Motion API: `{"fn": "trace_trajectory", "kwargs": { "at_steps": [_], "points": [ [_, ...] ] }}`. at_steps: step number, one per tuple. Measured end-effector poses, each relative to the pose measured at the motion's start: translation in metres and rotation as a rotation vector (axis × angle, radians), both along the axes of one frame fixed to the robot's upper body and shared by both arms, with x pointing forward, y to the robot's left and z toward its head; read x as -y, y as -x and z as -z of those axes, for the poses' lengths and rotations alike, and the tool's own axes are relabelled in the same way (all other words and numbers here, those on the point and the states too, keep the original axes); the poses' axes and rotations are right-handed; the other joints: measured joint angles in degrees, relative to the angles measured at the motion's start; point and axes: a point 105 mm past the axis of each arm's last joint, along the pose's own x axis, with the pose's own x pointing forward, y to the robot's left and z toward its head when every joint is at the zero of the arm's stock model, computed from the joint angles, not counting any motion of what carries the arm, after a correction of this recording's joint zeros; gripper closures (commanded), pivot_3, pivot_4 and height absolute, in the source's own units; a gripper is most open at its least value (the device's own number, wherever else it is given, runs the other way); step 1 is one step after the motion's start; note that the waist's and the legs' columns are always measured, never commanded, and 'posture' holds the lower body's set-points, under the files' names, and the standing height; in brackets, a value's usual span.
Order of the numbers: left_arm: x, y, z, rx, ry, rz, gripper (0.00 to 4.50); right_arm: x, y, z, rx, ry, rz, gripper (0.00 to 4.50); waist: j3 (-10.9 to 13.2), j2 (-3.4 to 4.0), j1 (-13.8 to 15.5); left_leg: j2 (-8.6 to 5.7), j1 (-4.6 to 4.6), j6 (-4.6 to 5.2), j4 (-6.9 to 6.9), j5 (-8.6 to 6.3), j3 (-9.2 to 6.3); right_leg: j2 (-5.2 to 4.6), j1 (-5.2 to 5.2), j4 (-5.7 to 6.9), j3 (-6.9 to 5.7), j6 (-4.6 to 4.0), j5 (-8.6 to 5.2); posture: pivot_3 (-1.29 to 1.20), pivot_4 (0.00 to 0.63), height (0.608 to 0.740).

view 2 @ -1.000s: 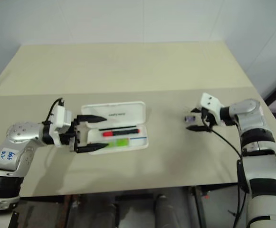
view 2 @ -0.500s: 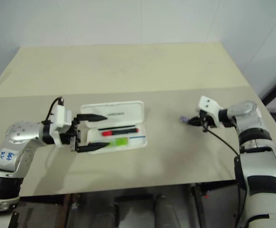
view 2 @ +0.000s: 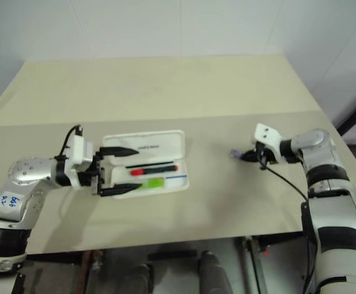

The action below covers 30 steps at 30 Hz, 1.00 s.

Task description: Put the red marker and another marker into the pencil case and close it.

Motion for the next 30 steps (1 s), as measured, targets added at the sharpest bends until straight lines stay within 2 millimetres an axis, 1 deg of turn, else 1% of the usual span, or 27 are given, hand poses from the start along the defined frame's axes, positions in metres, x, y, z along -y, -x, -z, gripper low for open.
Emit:
{"fn": "trace_trajectory", "kwargs": {
  "at_steps": [4,6,8,12,15,17,20,21,25,28,30],
  "points": [
    [0.0,0.0,0.0,-0.001,0.002,0.0,0.0,-0.015,0.006,-0.02,0.04,-0.057,-0.089,4.43,0.0,0.0,0.22,0.0,-0.01,0.0,-0.01,0.0,-0.01,0.0,0.0,0.01,0.0,0.02,-0.02,0.0,0.15,0.74],
    [0.001,0.0,0.0,0.0,0.004,0.001,0.0,-0.023,0.012,-0.024,0.043,-0.07,-0.132,4.43,0.0,0.0,0.3,0.0,-0.02,0.0,0.01,0.0,-0.02,0.0,0.0,0.02,-0.01,0.02,-0.02,0.0,0.15,0.74],
    [0.001,0.0,0.001,0.001,0.005,0.002,0.0,-0.031,0.019,-0.023,0.034,-0.08,-0.166,4.43,0.0,0.0,0.37,0.0,-0.02,0.0,0.01,0.0,-0.02,0.0,0.0,0.02,-0.01,0.01,-0.02,0.0,0.15,0.74],
    [0.001,0.0,0.001,0.0,0.005,0.003,0.0,-0.057,0.043,-0.02,0.006,-0.093,-0.266,4.43,0.0,0.0,0.51,0.0,-0.04,0.0,0.03,-0.01,-0.05,0.0,-0.02,0.07,-0.01,0.01,-0.05,0.0,0.15,0.74],
    [0.0,0.0,0.001,0.0,0.002,0.005,0.0,-0.074,0.053,-0.022,-0.005,-0.087,-0.31,4.43,0.0,0.0,0.35,0.0,-0.03,0.0,0.07,-0.01,-0.05,0.0,-0.02,0.07,-0.01,0.0,-0.05,0.0,0.15,0.74],
    [-0.002,0.001,0.002,-0.003,-0.008,0.005,0.0,-0.093,0.057,-0.022,-0.001,-0.098,-0.344,4.43,0.0,0.0,0.12,0.0,0.02,0.0,0.06,0.0,-0.05,0.01,-0.03,0.14,-0.01,-0.03,-0.07,0.0,0.15,0.74],
    [-0.007,0.003,0.006,-0.017,-0.031,0.002,0.0,-0.124,0.062,-0.013,-0.02,-0.126,-0.403,4.43,0.0,0.0,0.19,0.01,0.03,0.01,0.05,0.0,-0.05,0.02,-0.06,0.21,-0.01,-0.07,-0.09,0.0,0.15,0.74],
    [-0.009,0.004,0.007,-0.021,-0.038,-0.002,0.0,-0.131,0.063,-0.011,-0.03,-0.132,-0.414,4.43,0.0,0.0,0.3,0.0,0.0,0.01,0.06,0.0,-0.05,0.02,-0.08,0.21,-0.01,-0.07,-0.09,0.0,0.15,0.74],
    [-0.025,0.003,0.01,-0.042,-0.061,-0.044,0.0,-0.148,0.064,-0.01,-0.033,-0.14,-0.447,4.43,0.0,-0.01,0.63,0.0,-0.06,0.01,0.03,-0.01,-0.07,0.01,-0.08,0.11,-0.04,-0.07,-0.09,0.0,0.15,0.74],
    [-0.029,0.003,0.006,-0.023,-0.066,-0.053,0.0,-0.152,0.065,-0.006,-0.044,-0.131,-0.461,4.43,0.0,-0.01,0.76,0.0,-0.08,0.02,0.01,-0.03,-0.07,0.01,-0.08,0.06,-0.04,-0.07,-0.09,0.0,0.15,0.74],
    [-0.03,0.003,0.005,-0.02,-0.066,-0.056,0.0,-0.154,0.065,0.0,-0.054,-0.113,-0.47,4.43,0.0,-0.01,0.71,0.0,-0.08,0.03,0.0,-0.03,-0.07,0.01,-0.09,0.05,-0.04,-0.07,-0.09,0.0,0.15,0.74]
  ]
}}
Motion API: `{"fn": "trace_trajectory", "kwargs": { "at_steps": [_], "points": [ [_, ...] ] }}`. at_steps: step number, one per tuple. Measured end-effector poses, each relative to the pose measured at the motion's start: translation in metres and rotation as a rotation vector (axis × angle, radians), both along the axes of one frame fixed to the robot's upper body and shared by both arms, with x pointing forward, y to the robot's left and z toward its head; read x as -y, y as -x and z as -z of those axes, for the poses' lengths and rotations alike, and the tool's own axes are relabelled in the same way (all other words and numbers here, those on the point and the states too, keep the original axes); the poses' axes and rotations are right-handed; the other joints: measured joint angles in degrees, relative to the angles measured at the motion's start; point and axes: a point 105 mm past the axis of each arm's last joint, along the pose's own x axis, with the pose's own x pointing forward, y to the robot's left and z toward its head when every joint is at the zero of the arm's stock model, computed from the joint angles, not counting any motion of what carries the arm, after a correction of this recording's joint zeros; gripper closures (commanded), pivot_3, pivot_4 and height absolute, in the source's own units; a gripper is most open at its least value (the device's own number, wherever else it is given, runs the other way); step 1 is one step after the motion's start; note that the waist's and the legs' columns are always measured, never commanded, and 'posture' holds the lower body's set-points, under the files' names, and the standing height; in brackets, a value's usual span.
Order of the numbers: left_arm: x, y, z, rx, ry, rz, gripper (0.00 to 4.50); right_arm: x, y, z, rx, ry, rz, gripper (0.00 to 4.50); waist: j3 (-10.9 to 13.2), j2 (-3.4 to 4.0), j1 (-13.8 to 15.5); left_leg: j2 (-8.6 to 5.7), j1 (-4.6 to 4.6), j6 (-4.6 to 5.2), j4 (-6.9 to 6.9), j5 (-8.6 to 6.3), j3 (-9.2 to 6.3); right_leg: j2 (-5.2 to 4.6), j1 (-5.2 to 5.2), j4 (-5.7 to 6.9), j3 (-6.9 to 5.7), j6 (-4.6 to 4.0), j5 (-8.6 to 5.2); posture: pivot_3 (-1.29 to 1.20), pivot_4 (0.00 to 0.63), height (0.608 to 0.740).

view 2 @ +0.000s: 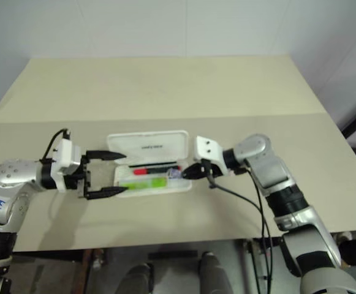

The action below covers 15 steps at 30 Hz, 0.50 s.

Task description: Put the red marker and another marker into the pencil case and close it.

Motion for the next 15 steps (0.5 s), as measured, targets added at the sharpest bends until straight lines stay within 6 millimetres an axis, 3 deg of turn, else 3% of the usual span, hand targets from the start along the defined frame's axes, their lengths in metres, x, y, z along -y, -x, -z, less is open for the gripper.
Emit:
{"fn": "trace_trajectory", "kwargs": {
  "at_steps": [4,15],
  "points": [
    [-0.001,0.001,0.003,-0.009,0.0,-0.006,0.0,0.003,-0.002,0.012,-0.016,0.036,-0.007,4.43,0.0,0.0,-0.19,0.0,0.0,0.0,-0.01,0.0,0.0,0.0,-0.01,0.01,0.0,0.0,0.0,0.0,0.15,0.74],
    [-0.001,0.004,-0.002,0.015,-0.003,-0.023,0.0,0.002,-0.006,0.014,0.001,0.035,-0.035,4.43,0.0,0.0,-0.32,0.0,0.03,0.0,0.02,0.0,0.0,0.0,0.0,0.06,0.0,0.0,0.0,0.0,0.15,0.74]
  ]
}}
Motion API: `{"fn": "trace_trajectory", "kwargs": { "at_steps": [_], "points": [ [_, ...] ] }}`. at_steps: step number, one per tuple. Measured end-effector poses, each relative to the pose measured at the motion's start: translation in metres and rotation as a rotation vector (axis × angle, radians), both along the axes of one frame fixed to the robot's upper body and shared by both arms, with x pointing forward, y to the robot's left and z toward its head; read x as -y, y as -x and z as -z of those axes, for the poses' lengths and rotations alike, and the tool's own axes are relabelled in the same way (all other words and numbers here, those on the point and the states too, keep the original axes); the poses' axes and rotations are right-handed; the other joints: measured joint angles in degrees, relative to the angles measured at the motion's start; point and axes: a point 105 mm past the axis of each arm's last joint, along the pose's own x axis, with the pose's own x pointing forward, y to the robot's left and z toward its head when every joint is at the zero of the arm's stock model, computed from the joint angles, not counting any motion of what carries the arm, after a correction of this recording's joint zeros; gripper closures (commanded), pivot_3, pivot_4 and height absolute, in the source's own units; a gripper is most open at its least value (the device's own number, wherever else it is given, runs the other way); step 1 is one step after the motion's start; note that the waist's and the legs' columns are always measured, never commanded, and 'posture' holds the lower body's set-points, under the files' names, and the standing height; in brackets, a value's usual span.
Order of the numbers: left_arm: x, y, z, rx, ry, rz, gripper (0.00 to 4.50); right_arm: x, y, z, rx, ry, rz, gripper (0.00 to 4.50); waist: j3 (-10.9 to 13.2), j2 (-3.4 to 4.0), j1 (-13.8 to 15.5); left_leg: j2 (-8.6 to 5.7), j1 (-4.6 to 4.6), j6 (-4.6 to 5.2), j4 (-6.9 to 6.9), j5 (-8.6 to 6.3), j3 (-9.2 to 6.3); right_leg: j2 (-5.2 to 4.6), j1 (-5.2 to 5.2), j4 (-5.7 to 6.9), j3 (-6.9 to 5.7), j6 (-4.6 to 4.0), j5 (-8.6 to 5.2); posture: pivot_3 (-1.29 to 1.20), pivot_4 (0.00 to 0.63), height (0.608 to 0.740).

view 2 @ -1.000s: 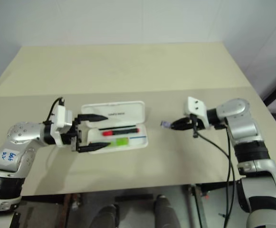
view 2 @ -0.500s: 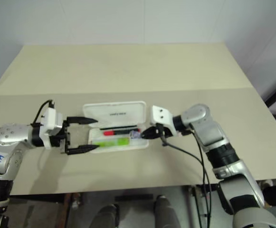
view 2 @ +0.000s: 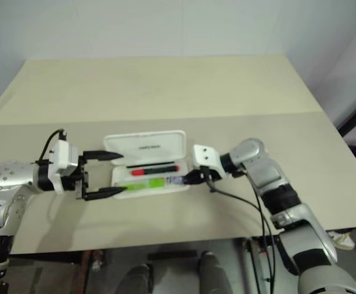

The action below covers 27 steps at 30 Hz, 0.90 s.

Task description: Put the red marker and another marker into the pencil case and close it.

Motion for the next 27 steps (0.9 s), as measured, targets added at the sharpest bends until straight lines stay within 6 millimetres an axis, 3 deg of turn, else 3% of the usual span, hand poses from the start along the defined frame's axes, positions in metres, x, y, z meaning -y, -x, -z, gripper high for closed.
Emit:
{"fn": "trace_trajectory", "kwargs": {
  "at_steps": [9,10,18,24,27],
  "points": [
    [0.0,-0.001,0.0,0.002,0.003,-0.009,0.0,-0.005,-0.003,-0.001,0.007,0.017,-0.022,4.43,0.0,0.0,0.0,0.0,0.0,0.0,-0.02,0.0,0.0,0.0,-0.01,-0.01,0.0,0.0,0.0,0.0,0.15,0.74],
    [0.0,-0.001,0.0,0.002,0.003,-0.01,0.0,-0.005,-0.003,-0.001,0.007,0.017,-0.023,3.71,0.0,0.0,0.0,0.0,0.0,0.0,-0.02,0.0,0.0,0.0,-0.01,-0.02,0.0,0.0,0.0,0.0,0.15,0.74],
    [-0.001,-0.001,-0.001,0.004,0.004,-0.014,0.0,-0.004,-0.008,-0.007,0.055,0.032,-0.035,1.13,0.0,0.0,-0.01,0.0,0.0,0.0,-0.03,0.0,0.0,0.0,-0.01,-0.02,0.0,-0.01,0.0,0.0,0.15,0.74],
    [0.0,-0.002,-0.001,0.008,0.006,-0.017,0.0,-0.005,-0.006,-0.009,0.056,0.036,-0.053,1.13,0.0,0.0,-0.02,0.0,-0.01,0.0,-0.04,0.0,0.0,0.0,-0.01,-0.02,0.0,-0.01,-0.01,0.0,0.15,0.74],
    [0.0,-0.002,-0.001,0.008,0.007,-0.016,0.0,-0.009,-0.002,-0.021,0.074,0.004,-0.07,1.13,0.0,0.0,-0.04,0.0,-0.01,0.0,-0.04,0.0,-0.01,0.0,-0.03,0.0,-0.01,-0.01,-0.01,0.0,0.15,0.74]
  ]
}}
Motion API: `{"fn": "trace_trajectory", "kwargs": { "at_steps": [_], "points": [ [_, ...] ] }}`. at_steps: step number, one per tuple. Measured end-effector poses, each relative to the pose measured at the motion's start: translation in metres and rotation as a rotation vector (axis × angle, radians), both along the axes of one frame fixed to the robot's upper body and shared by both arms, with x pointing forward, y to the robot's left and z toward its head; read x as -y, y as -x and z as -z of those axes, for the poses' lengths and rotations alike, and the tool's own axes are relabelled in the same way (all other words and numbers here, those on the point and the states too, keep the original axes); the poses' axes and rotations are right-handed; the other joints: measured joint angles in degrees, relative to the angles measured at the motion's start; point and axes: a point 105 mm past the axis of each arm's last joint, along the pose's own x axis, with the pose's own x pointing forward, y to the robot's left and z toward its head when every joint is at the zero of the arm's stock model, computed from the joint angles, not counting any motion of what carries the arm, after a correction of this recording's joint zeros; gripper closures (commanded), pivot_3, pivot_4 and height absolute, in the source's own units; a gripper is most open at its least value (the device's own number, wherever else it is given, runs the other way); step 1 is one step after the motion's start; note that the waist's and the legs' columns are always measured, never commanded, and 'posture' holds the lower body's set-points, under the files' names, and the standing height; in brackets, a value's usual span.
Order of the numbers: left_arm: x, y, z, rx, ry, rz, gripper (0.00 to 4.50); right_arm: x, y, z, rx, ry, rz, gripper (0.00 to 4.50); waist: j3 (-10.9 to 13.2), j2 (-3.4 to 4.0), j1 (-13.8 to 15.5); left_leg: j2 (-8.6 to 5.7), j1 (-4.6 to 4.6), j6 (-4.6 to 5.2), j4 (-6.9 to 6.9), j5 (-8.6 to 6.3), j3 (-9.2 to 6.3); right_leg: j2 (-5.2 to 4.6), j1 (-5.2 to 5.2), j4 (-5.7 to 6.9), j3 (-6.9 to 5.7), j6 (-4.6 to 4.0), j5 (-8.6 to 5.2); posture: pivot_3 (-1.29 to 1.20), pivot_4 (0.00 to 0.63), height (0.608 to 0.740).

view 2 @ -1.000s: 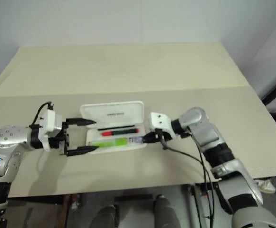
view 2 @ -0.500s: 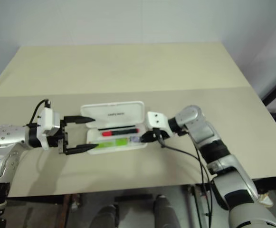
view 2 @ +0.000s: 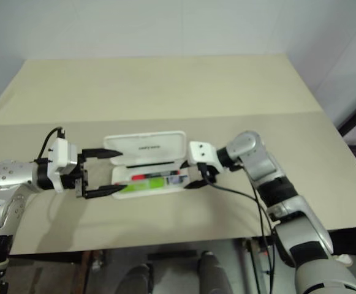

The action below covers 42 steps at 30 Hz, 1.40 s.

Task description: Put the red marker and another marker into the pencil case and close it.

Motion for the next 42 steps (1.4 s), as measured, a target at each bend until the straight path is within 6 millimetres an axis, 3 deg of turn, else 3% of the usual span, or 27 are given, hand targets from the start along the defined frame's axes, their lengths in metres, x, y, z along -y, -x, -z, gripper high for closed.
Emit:
{"fn": "trace_trajectory", "kwargs": {
  "at_steps": [5,8,14,17,20,23,33,42],
  "points": [
    [0.001,-0.001,-0.002,0.006,0.001,0.003,0.0,-0.003,0.01,-0.022,0.03,-0.073,-0.019,1.13,0.0,0.0,0.11,0.0,-0.01,0.0,0.0,0.0,0.0,0.0,0.0,-0.01,0.0,0.0,-0.01,0.0,0.15,0.74],
    [0.001,-0.001,-0.002,0.008,0.001,0.004,0.0,0.005,0.018,-0.037,0.05,-0.143,0.014,1.13,0.0,0.0,0.37,0.0,-0.02,0.0,-0.02,0.0,-0.01,0.0,0.01,-0.04,0.0,0.0,-0.03,0.0,0.15,0.74],
    [-0.009,0.005,0.006,-0.03,-0.018,-0.012,0.0,0.045,0.028,-0.029,-0.002,-0.205,0.206,1.13,0.0,-0.01,0.66,0.0,-0.07,0.01,-0.02,-0.05,0.0,-0.01,0.0,-0.16,-0.01,-0.03,-0.06,0.0,0.15,0.74],
    [-0.011,0.005,0.005,-0.025,-0.019,-0.014,0.59,0.055,0.032,-0.031,-0.001,-0.246,0.271,1.08,0.0,-0.01,0.33,0.0,-0.06,0.01,-0.02,-0.05,0.01,-0.01,0.01,-0.19,-0.01,-0.09,-0.09,0.0,0.15,0.74],
    [-0.011,0.005,0.004,-0.023,-0.017,-0.016,0.59,0.065,0.035,-0.033,-0.003,-0.279,0.344,1.08,0.0,-0.01,0.31,0.0,-0.06,0.01,-0.01,-0.05,0.01,-0.01,0.01,-0.19,-0.01,-0.15,-0.13,0.0,0.15,0.74],
    [-0.012,0.005,0.003,-0.022,-0.017,-0.017,1.2,0.072,0.039,-0.028,-0.016,-0.281,0.393,1.08,0.0,-0.01,0.37,0.0,-0.08,0.01,-0.02,-0.06,0.01,-0.01,0.02,-0.27,0.0,-0.15,-0.13,0.0,0.15,0.74],
    [-0.029,0.007,0.003,-0.026,-0.008,-0.071,4.47,0.072,0.038,-0.034,0.009,-0.324,0.417,1.08,0.0,-0.01,0.34,0.0,-0.09,0.03,-0.07,-0.07,0.01,-0.01,0.02,-0.33,0.0,-0.16,-0.13,0.0,0.15,0.74],
    [-0.066,0.005,0.013,-0.05,0.03,-0.232,4.47,0.056,0.056,-0.059,-0.015,-0.465,0.278,1.08,0.0,-0.01,0.42,0.02,-0.09,0.03,-0.18,-0.07,0.01,-0.01,0.01,-0.39,-0.01,-0.09,-0.09,0.0,0.15,0.74]
  ]
}}
